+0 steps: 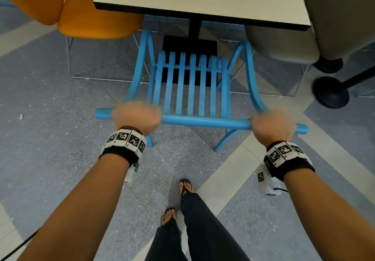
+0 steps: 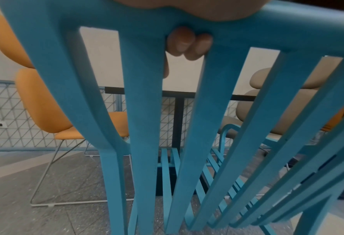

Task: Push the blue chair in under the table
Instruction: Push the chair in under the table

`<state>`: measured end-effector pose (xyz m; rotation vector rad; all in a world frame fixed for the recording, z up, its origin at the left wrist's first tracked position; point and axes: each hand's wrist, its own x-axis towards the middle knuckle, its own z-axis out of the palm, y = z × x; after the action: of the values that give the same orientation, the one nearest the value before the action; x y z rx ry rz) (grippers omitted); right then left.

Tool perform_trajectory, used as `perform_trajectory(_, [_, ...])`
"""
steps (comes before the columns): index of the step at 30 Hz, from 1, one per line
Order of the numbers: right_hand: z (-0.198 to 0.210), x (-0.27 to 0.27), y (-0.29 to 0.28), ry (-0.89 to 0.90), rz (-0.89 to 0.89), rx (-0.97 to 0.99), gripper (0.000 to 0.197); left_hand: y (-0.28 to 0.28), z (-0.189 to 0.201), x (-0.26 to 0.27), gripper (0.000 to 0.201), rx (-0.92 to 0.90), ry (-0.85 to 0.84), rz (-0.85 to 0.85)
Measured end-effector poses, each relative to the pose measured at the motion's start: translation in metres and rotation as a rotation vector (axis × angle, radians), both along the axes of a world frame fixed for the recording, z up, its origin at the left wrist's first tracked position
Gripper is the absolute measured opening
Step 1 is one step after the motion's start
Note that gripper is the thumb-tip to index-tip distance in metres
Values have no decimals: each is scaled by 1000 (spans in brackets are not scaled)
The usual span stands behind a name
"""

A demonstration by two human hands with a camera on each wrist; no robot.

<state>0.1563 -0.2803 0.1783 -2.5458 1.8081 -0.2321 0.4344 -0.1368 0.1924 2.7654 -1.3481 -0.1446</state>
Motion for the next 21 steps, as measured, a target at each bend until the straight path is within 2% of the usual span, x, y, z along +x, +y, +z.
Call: perform_trajectory(21, [7, -2, -2, -62, 6, -19, 51, -6, -1, -4, 46, -38, -23, -28])
